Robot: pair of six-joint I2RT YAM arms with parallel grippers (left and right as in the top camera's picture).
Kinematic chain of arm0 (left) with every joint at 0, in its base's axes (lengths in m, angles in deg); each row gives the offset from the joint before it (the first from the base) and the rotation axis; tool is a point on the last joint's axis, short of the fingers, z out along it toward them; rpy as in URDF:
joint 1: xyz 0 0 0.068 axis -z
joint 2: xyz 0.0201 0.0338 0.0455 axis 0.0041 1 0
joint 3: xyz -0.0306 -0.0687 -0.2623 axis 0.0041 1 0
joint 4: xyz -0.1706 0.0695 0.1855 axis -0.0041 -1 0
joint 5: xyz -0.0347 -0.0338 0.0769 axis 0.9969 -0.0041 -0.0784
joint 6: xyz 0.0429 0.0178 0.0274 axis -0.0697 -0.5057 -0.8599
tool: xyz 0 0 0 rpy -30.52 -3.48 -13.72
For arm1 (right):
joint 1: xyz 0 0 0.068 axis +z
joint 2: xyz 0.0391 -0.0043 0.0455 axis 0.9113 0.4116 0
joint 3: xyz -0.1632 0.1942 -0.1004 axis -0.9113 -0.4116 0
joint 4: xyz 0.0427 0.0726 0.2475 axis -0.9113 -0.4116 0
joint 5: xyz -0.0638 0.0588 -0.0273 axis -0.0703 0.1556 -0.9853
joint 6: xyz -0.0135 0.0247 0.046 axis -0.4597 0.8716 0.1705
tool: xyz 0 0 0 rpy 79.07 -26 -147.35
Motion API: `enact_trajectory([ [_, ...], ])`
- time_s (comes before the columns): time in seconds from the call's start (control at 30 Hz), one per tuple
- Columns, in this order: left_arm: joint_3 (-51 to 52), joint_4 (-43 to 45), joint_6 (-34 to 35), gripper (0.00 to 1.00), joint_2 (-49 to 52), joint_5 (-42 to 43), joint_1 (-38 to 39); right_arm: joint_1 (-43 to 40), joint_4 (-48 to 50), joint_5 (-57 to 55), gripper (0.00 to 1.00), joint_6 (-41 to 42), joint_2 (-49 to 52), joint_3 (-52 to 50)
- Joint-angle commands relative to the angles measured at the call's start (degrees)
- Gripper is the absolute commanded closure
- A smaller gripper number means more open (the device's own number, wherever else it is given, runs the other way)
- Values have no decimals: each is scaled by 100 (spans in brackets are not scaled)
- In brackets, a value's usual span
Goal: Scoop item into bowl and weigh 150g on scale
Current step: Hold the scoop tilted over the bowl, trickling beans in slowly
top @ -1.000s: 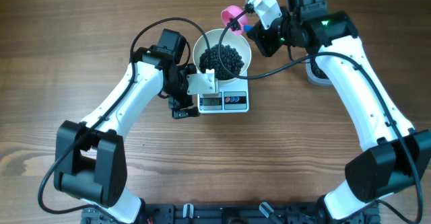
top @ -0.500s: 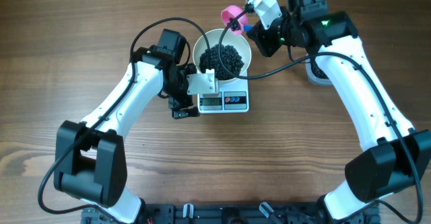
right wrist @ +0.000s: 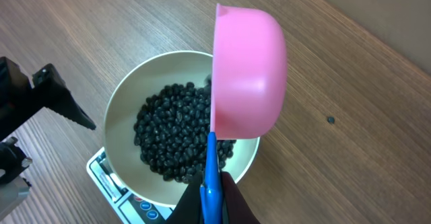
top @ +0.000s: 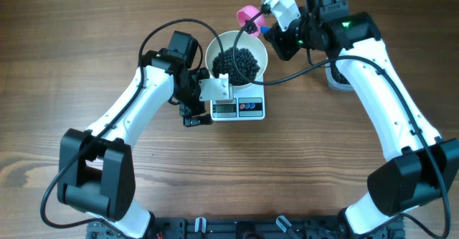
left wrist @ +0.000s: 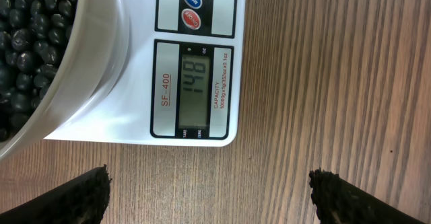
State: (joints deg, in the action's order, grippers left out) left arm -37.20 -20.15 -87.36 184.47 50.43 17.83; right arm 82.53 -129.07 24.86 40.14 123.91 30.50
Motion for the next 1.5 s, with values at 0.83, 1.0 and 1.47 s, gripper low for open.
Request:
enact_trajectory([
  [0.83,4,0,-2,0,33,114,7,35,31,190,96,308,-7,85],
  [1.0,4,0,-2,0,33,114,7,33,17,254,96,339,-7,85],
  [1.47,4,0,-2,0,33,114,7,33,68,107,96,341,-7,85],
])
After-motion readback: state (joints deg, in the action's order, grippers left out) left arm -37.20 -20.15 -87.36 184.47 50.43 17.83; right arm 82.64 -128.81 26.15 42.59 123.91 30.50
